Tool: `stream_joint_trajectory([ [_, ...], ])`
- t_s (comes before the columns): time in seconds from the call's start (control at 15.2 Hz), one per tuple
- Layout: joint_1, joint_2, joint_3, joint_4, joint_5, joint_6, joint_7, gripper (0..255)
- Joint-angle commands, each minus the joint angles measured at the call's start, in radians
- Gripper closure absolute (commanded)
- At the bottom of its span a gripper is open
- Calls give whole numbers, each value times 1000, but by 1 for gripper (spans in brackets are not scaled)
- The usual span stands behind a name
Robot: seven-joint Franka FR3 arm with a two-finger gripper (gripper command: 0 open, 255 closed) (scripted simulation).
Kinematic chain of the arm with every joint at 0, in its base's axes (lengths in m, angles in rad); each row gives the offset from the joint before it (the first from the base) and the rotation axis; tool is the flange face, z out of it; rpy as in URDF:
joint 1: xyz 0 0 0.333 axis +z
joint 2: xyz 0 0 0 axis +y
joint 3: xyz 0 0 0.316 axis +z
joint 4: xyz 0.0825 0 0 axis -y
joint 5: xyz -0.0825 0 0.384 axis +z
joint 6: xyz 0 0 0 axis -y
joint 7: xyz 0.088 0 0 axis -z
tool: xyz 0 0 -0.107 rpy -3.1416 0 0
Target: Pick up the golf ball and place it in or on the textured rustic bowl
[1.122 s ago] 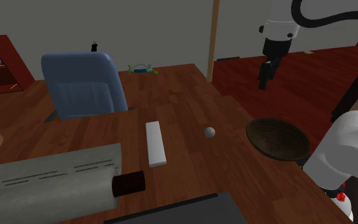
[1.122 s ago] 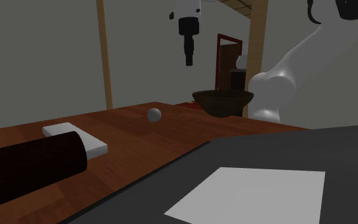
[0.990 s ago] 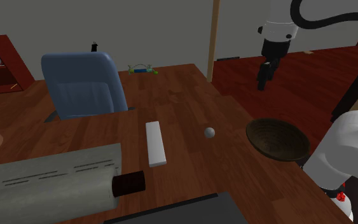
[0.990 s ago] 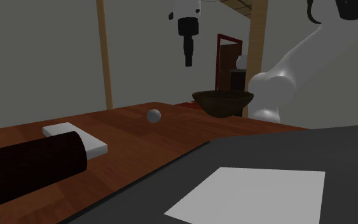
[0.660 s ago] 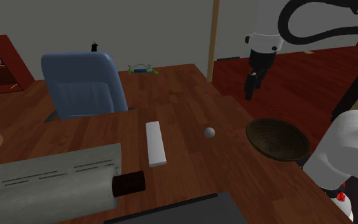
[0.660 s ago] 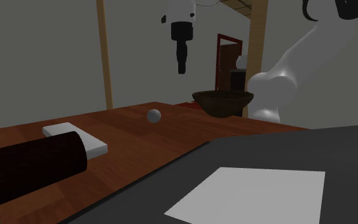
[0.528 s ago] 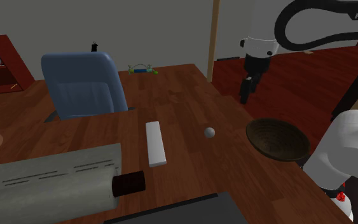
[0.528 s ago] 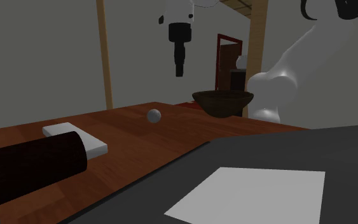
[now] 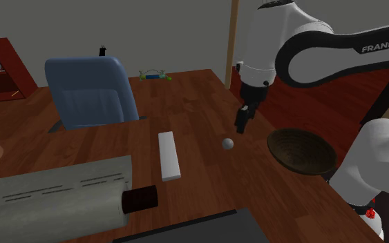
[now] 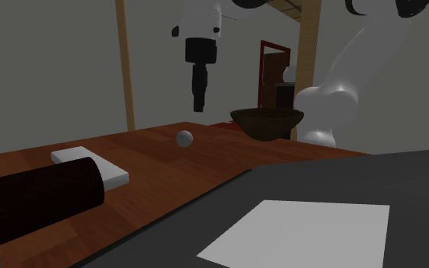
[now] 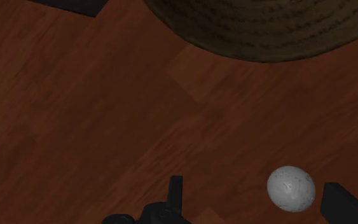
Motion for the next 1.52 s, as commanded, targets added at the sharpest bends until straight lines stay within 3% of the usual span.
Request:
stream_joint_trajectory([
  [0.0,11,45,39,6,10,53,28,0],
  [0.2,23,116,98,27,15,123,74,0],
  [0.66,19,158,115,-38,15,228,79,0],
  [1.25,19,162,117,-42,15,237,79,0],
  [1.32,19,162,117,-42,15,237,79,255],
  [1.45,19,162,117,-42,15,237,79,255],
])
